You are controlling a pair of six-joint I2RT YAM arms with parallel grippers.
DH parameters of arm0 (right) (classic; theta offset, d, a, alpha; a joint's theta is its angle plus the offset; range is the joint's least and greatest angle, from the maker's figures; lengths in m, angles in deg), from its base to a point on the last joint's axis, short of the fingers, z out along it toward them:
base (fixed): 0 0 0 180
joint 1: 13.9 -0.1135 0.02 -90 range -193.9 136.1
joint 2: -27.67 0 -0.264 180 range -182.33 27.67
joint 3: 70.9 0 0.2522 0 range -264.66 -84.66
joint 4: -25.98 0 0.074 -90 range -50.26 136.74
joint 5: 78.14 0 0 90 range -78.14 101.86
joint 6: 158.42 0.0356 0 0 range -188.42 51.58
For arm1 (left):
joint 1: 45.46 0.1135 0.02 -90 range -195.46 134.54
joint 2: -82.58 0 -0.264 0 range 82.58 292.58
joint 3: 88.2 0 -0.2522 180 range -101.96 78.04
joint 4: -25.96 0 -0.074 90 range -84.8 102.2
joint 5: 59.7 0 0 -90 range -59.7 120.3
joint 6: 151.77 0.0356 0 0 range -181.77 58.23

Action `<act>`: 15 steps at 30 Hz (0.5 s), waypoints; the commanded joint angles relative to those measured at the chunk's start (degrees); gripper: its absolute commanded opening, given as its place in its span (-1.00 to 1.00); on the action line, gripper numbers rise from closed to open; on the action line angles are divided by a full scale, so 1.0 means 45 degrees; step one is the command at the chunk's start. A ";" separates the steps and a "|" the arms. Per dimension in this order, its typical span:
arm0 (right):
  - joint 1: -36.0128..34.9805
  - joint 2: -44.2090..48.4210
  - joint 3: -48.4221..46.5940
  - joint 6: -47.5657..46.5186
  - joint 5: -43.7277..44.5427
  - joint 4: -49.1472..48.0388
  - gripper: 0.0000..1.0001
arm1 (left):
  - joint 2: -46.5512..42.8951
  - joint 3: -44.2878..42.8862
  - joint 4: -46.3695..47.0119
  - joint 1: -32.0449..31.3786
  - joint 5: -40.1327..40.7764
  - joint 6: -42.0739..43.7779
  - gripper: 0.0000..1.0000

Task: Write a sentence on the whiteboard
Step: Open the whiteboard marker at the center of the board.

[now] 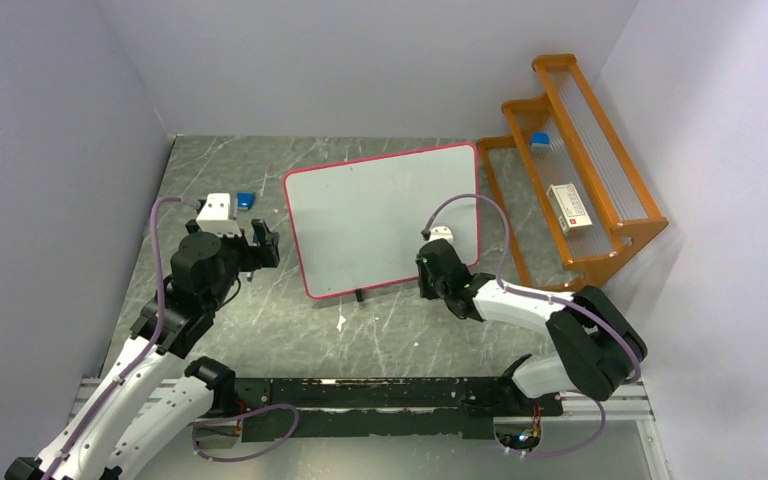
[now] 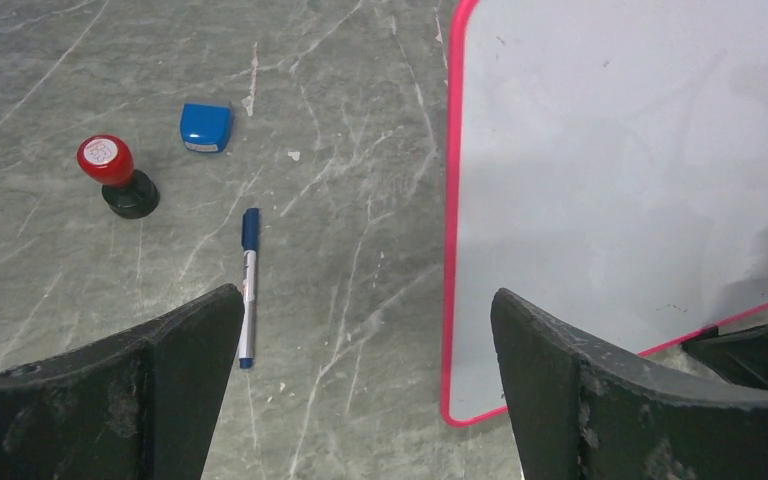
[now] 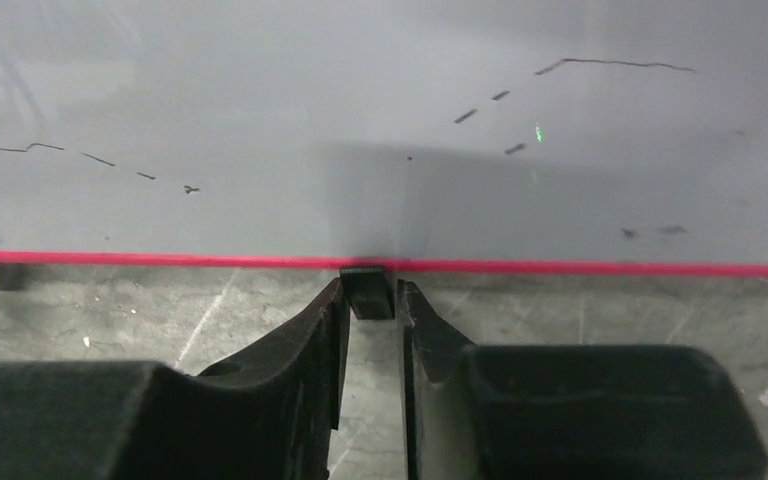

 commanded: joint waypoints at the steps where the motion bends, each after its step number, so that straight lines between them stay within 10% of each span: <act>1: -0.0031 0.0693 0.0398 0.1185 0.1166 0.0176 -0.44 | -0.0011 0.0131 0.0055 0.0074 0.0235 -0.0100 0.94; 15: -0.0024 0.3380 0.0573 0.1323 0.1631 0.1305 0.28 | 0.0441 0.0048 -0.0037 0.0201 0.0472 -0.0121 0.96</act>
